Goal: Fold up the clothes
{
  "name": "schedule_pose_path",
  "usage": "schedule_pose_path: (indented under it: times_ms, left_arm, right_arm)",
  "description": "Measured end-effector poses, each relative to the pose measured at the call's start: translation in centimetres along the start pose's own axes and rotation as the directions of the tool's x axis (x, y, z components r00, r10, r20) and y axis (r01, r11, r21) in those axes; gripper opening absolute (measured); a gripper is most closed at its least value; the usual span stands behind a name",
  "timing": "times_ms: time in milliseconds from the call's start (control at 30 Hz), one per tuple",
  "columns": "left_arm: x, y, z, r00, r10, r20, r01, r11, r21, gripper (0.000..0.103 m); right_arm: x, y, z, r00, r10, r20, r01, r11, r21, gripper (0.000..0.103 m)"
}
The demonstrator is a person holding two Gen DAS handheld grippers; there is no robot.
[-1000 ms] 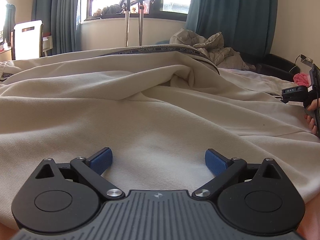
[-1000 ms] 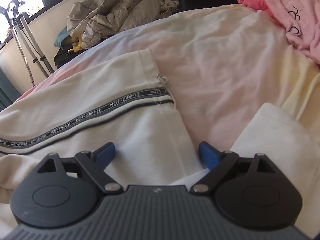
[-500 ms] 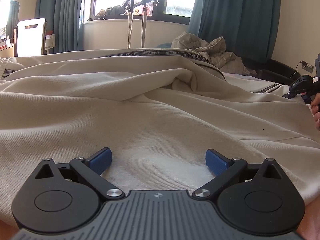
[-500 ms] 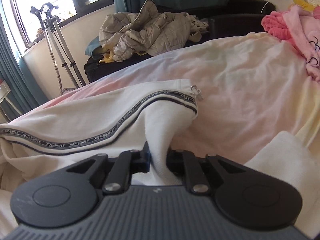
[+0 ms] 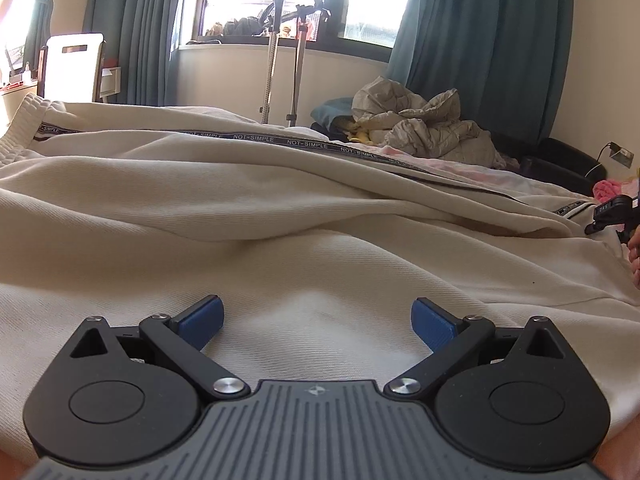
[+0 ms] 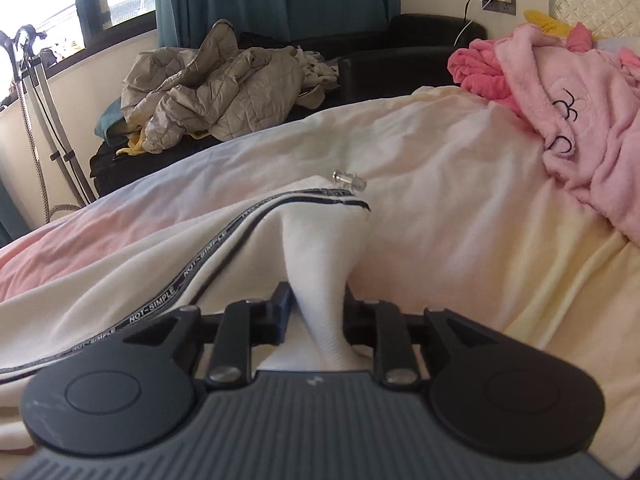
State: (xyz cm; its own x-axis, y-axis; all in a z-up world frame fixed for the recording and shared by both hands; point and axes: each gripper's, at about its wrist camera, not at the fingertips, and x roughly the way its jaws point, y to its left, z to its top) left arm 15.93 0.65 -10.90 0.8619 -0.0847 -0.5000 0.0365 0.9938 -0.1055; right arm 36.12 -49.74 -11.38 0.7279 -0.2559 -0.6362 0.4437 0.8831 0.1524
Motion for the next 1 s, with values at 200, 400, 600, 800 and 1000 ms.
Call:
schedule_pose_path:
  times_ms: [200, 400, 600, 800, 1000]
  left_arm:
    - [0.0, -0.4, 0.1, 1.000, 0.001, 0.000, -0.001, 1.000, 0.024, 0.101]
    - [-1.4, -0.5, 0.4, 0.999, 0.005, 0.031, -0.006, 0.999, 0.039, 0.101]
    - [-3.8, -0.7, 0.8, 0.997, -0.002, 0.076, -0.003, 0.998, 0.059, 0.101]
    - [-6.3, -0.1, 1.2, 0.997, -0.017, 0.072, 0.015, 1.000, 0.021, 0.101]
    - [-8.5, 1.9, 1.6, 0.999, -0.018, 0.035, 0.021, 0.998, -0.067, 0.101]
  right_arm:
    - [-3.4, -2.2, -1.7, 0.999, 0.019, 0.050, -0.021, 0.999, 0.047, 0.057]
    - [-10.3, -0.8, -5.2, 0.994, 0.079, 0.077, -0.077, 0.997, -0.032, 0.057]
    - [-19.8, 3.0, -9.2, 0.971, 0.223, 0.086, -0.218, 0.974, -0.065, 0.057]
    - [-27.3, 5.2, -12.3, 0.955, 0.285, 0.078, -0.281, 0.958, -0.061, 0.057]
    - [-30.5, 3.8, -15.5, 0.960, 0.266, 0.086, -0.267, 0.964, 0.004, 0.062]
